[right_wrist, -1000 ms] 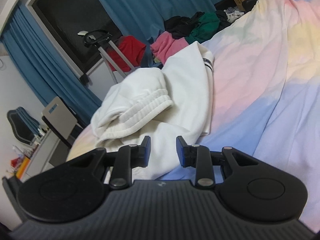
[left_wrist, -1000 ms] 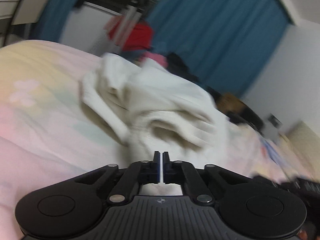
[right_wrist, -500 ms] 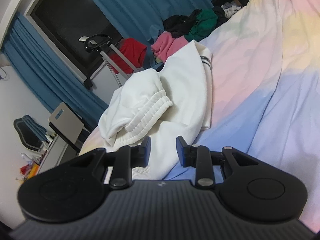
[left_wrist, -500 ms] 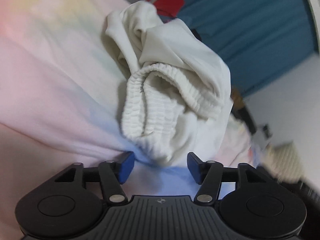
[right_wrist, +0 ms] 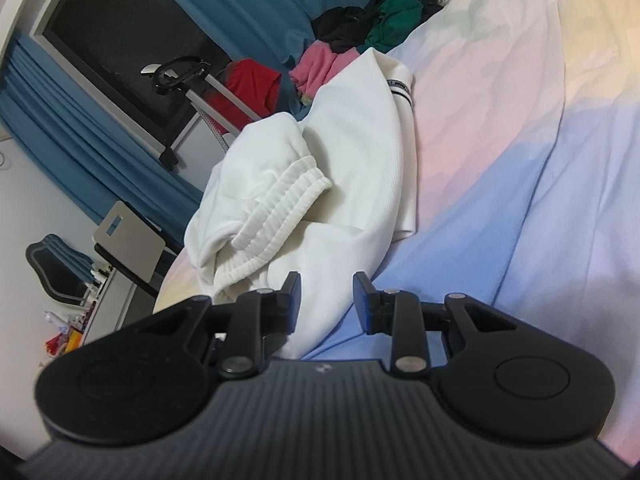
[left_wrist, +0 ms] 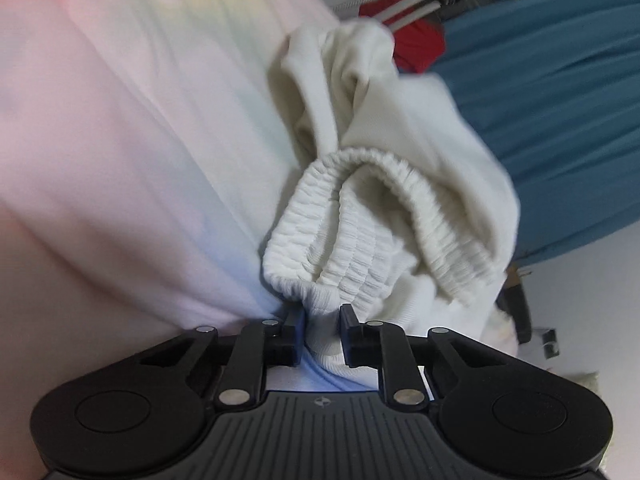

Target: Fold clothes

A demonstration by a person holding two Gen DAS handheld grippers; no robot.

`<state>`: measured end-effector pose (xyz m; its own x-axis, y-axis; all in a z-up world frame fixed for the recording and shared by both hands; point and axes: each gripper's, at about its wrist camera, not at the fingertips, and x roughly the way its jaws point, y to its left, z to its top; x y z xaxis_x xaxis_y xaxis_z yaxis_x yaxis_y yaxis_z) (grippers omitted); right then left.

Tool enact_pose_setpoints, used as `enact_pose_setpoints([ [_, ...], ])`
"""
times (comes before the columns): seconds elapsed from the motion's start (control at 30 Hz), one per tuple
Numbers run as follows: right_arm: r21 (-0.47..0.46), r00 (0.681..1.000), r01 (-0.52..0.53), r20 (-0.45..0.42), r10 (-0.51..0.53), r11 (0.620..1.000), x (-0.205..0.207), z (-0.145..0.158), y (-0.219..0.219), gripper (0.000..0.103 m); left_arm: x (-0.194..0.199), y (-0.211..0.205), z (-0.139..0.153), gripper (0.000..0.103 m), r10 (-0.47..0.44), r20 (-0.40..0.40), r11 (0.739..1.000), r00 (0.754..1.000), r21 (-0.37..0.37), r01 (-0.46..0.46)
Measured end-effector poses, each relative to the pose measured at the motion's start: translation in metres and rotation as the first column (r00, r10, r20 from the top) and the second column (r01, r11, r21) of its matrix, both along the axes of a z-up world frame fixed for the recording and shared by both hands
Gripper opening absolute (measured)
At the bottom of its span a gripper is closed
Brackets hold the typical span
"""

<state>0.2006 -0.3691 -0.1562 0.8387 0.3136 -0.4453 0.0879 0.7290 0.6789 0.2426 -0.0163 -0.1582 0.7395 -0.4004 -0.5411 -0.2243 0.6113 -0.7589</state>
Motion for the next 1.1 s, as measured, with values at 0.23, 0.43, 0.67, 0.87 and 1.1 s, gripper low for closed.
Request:
enact_pose_setpoints([
  [0.23,-0.005,1.000,-0.012,0.008,0.012,1.000,-0.003,0.002,0.004,0.033,-0.045,0.028,0.036,0.016,0.011,0.103,1.000,0.995,-0.028,-0.008],
  [0.43,-0.017,0.999,-0.026,0.022,0.026,1.000,-0.008,0.006,0.009,0.033,-0.057,0.035,0.021,0.017,0.012,0.085,0.999,0.996,-0.038,-0.009],
  [0.67,-0.030,0.998,-0.041,0.037,0.042,0.999,-0.014,0.011,0.014,0.033,-0.049,0.049,0.015,0.055,0.004,0.042,1.000,0.999,-0.030,-0.002],
  [0.87,-0.016,0.998,-0.052,0.034,0.052,0.999,-0.008,0.008,0.016,0.033,-0.047,0.037,0.013,0.066,0.056,-0.007,0.998,0.998,-0.001,-0.056],
  [1.1,-0.008,0.999,-0.047,0.028,0.047,0.999,-0.005,0.004,0.018,0.033,-0.036,0.042,0.000,0.022,0.130,-0.041,0.991,0.991,-0.014,-0.130],
])
